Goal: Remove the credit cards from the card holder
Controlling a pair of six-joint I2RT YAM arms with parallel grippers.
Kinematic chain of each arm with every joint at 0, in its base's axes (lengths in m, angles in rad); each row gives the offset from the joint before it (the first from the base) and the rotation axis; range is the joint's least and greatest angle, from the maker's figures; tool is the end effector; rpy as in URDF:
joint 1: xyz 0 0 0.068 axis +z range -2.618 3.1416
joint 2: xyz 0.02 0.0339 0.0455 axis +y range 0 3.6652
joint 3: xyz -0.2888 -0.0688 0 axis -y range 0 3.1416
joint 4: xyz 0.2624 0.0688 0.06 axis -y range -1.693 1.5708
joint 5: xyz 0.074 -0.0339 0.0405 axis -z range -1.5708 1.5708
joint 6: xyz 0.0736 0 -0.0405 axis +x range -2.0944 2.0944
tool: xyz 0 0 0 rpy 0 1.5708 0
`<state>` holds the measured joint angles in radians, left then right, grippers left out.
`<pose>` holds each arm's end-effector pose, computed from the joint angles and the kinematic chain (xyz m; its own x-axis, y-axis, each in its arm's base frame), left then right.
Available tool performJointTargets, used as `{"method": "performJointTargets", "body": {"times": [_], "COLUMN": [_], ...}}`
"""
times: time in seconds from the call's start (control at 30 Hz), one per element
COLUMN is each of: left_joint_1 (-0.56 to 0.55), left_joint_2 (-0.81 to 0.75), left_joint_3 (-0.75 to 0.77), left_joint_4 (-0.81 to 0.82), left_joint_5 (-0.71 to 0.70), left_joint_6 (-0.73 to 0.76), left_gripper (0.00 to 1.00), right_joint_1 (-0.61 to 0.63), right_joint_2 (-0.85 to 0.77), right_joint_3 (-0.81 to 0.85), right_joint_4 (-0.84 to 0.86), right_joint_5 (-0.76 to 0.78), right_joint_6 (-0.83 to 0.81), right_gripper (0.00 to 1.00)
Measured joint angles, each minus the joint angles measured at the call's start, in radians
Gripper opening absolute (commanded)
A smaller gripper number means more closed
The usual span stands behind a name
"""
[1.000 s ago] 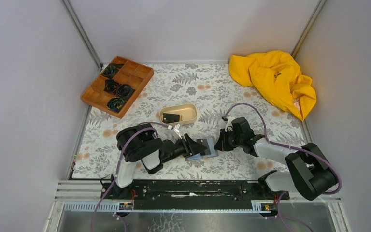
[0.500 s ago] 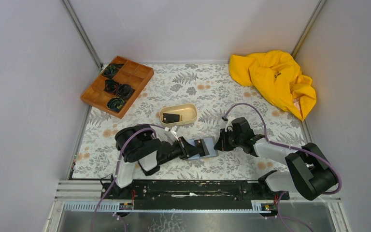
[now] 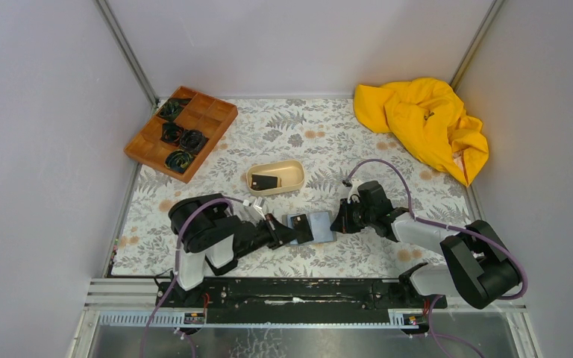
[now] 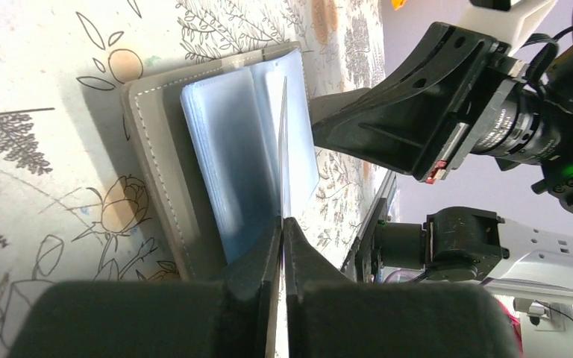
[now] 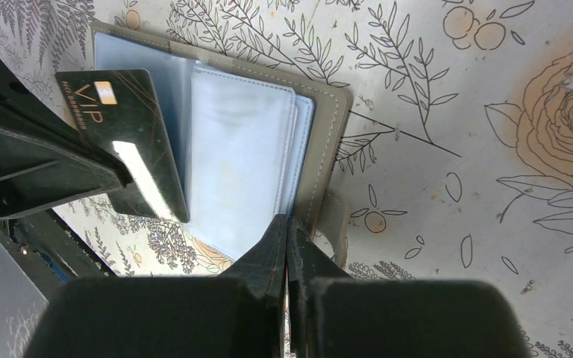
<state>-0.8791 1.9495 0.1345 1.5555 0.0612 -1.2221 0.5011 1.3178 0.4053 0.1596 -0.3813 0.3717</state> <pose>0.1650 -0.2063 0.0749 -0.8138 -0.4880 -0.3155 0.1217 0.3877 -0.9137 0.2145 0.1487 0.1249 -0.8072 -0.0578 -0.5875 -0.4195 0.7562 0.5021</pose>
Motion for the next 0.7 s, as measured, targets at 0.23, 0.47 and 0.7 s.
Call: {"method": "performJointTargets", "body": {"times": [0.23,0.47,0.7], "left_joint_1": [0.005,0.006,0.006], "left_joint_2": [-0.094,-0.229,-0.329], "left_joint_3": [-0.052,-0.077,-0.088], "left_joint_4": [-0.003,-0.006,-0.006], "left_joint_5": [-0.010,0.015,0.051], "left_joint_6": [0.004,0.005,0.004], "left_gripper": [0.00,0.00,0.00], "right_joint_1": [0.000,0.001,0.001], "right_joint_2": [0.000,-0.105,-0.390], "right_joint_3": [0.000,-0.059,-0.175], "right_joint_4": [0.001,0.035,0.214], "right_joint_5": [-0.001,-0.084,-0.288], "right_joint_6": [0.000,0.013,0.162], "right_gripper": [0.00,0.21,0.47]}}
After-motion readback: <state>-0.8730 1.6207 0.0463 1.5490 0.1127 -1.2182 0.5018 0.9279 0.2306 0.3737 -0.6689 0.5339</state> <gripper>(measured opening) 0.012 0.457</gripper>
